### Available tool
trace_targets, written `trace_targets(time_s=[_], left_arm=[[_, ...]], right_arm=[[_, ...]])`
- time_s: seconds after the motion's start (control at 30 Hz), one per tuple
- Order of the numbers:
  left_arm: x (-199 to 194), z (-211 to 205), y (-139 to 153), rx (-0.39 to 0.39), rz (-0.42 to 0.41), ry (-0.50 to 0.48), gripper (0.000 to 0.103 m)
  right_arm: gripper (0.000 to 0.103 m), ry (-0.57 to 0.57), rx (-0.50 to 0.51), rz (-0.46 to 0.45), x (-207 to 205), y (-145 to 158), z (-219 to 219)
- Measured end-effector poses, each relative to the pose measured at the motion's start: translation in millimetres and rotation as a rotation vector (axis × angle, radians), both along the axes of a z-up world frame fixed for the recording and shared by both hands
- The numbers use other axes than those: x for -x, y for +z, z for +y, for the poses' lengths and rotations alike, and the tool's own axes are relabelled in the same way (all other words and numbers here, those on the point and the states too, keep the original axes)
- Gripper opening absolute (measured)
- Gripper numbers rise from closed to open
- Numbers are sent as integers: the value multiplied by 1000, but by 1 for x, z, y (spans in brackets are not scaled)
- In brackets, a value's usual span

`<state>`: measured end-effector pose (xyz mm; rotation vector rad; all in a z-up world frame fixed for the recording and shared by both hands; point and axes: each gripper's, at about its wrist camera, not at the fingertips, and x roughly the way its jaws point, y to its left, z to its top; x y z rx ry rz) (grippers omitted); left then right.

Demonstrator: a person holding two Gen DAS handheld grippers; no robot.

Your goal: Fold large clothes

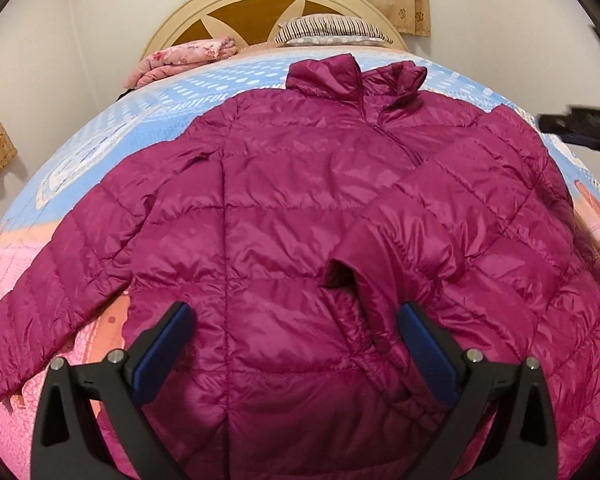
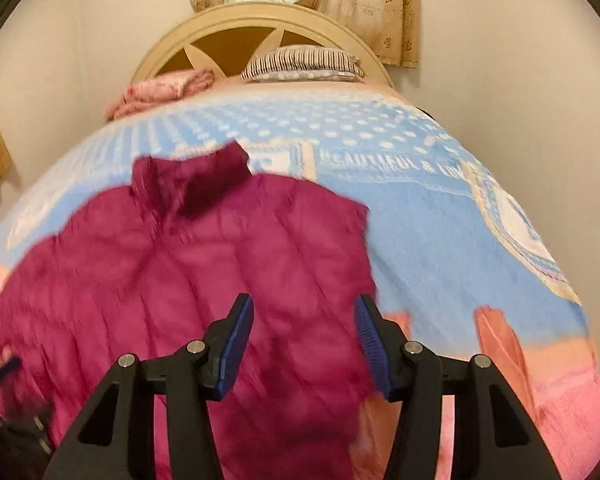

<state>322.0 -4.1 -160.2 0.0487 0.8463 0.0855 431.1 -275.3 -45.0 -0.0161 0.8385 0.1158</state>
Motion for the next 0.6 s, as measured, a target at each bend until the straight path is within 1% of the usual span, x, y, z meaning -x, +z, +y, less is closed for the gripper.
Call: trace_targets(time_s=[0.07,0.1,0.13,0.2,0.23,0.27,0.33,0.43,0.5,0.53,0.6], left_arm=[[-1,1,-1,10,5,0,103],[-1,2,-1,15,8,1,103],[-2,2,-1,17,9,0,103],[-2,3,-2,24,10,-1,103],[-2,4,-2,26,12,-1,103],[-3,4,-2,28,13,-2,103],[-3,4,-3,30,16,-2,103],[-4,5,-4,36,20,-2,103],[-5,6,-4,47,23,-1,103],[-5,6,-4,51,25,-1,103],[-5,7,-5,57,28,0,103]], right_arm=[[54,-14,10,34,-21,-13,6],[54,-20,23,40,-23,-19,8],[54,-26,41,58,-32,-30,9],[54,-45,66,100,-37,-49,4],[54,-52,54,132,-41,-63,0],[54,-52,40,144,-41,-68,-3],[54,-40,57,128,-39,-69,-2],[53,-31,109,141,-32,-60,2],[54,-36,89,134,-17,-46,5],[54,-16,59,118,-1,-35,9],[54,36,41,101,20,-25,22]])
